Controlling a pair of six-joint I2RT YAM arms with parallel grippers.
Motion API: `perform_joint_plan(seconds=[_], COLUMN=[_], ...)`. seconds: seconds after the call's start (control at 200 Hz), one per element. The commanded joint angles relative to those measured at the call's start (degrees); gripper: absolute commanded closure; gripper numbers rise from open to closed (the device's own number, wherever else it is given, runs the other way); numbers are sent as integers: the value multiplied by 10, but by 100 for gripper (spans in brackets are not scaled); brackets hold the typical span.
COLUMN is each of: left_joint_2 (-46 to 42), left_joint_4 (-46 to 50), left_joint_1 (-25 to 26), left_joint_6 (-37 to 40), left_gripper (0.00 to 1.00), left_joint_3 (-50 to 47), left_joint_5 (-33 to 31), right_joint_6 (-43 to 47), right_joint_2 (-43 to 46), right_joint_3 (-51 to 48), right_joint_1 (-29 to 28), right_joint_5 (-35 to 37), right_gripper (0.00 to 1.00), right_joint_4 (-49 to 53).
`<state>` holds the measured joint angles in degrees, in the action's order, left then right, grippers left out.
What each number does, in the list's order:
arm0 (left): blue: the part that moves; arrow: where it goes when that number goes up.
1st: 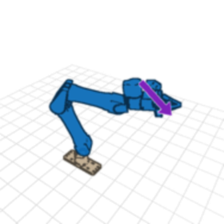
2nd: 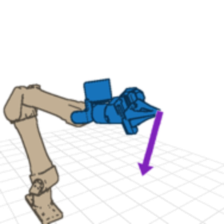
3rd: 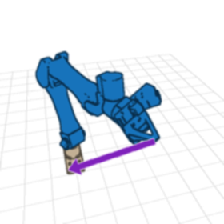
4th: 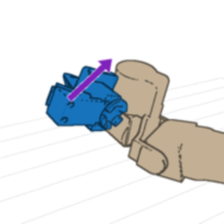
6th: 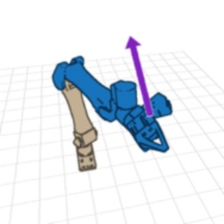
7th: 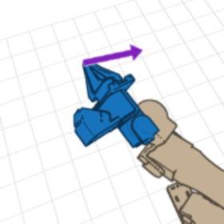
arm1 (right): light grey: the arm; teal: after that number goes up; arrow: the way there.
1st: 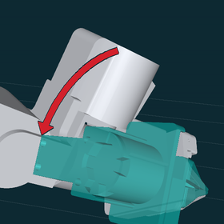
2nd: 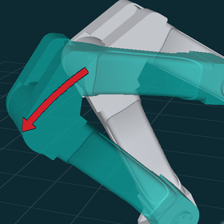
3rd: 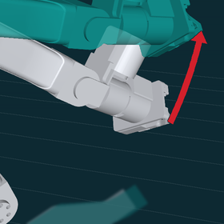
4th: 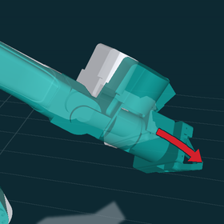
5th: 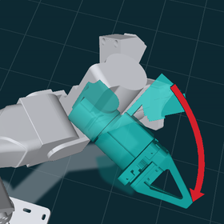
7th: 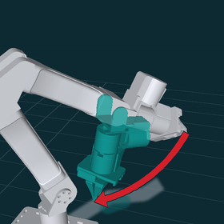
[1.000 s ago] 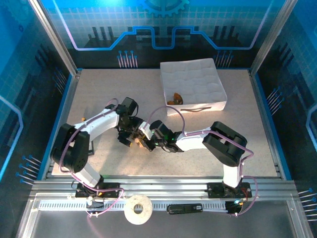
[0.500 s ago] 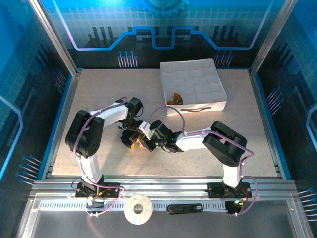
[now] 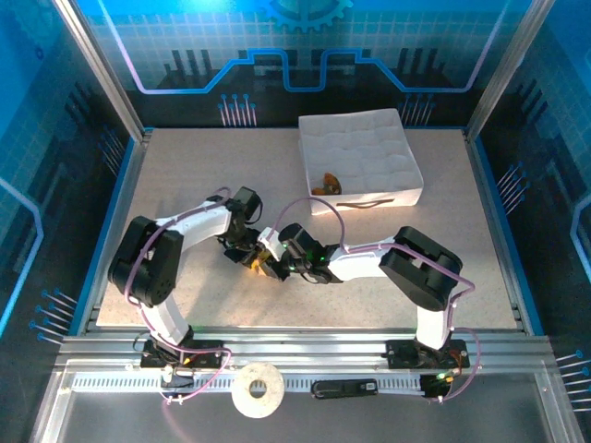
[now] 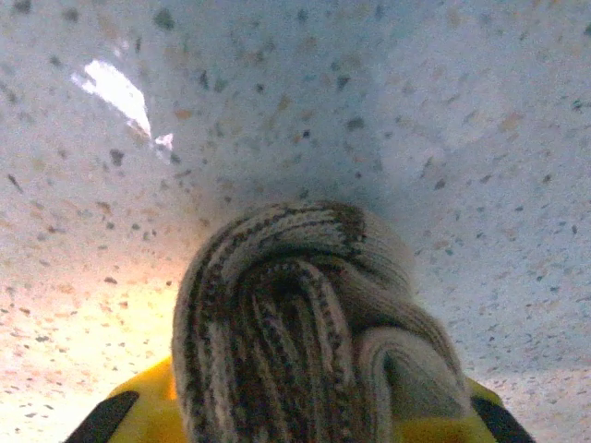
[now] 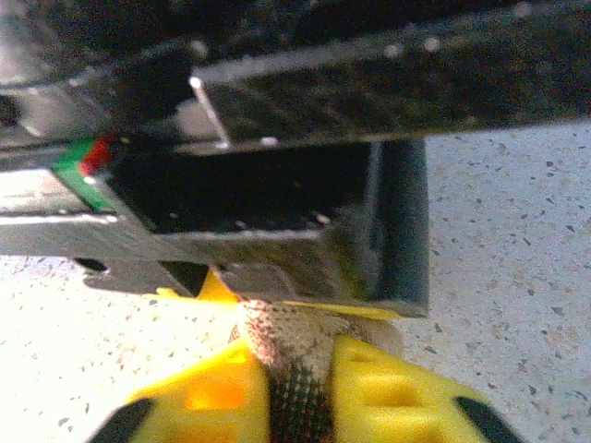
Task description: Roll the socks
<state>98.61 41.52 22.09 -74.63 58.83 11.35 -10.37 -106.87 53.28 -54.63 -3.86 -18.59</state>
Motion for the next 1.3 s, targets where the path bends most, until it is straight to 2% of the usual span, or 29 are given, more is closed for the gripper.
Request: perform_joint_plan(seconds=[0.0, 0.055, 0.145, 0.195, 0.25, 0.325, 0.475, 0.61, 0.74, 0.93, 1.146, 1.296], left_joint_2=[-51, -63, -77, -81, -82, -81, -69, -53, -30, 3, 87, 185], left_joint_4=[22, 23, 27, 26, 22, 7, -14, -48, -97, -183, -296, -262], left_joint_1=[9, 7, 2, -2, -5, -10, -11, -9, 0, 23, 58, 76], left_joint_6=[-19, -23, -34, -43, -54, -73, -101, -115, -114, -126, -82, 3], left_gripper=[96, 98, 99, 99, 100, 100, 100, 100, 100, 100, 100, 100], left_joint_3=[-4, 4, 27, 41, 53, 65, 92, 121, 158, 197, 301, 434], left_joint_5=[60, 63, 71, 75, 84, 100, 118, 126, 128, 120, 95, 89], right_joint_6=[-2, -3, -31, -73, -140, -208, -245, -293, -301, -331, -299, -259], right_joint_2=[37, 88, 170, 211, 254, 295, 333, 351, 391, 396, 489, 547], right_joint_3=[-17, -25, -48, -62, -79, -94, -110, -123, -131, -119, -110, -72], right_joint_1=[20, 27, 56, 79, 108, 154, 176, 184, 192, 231, 272, 317], right_joint_5=[23, 38, 43, 43, 47, -16, -90, -87, -32, -69, 53, 189], right_gripper=[56, 47, 44, 43, 36, 32, 31, 31, 28, 29, 29, 29], right_joint_4=[97, 98, 117, 128, 148, 175, 198, 209, 231, 237, 324, 450])
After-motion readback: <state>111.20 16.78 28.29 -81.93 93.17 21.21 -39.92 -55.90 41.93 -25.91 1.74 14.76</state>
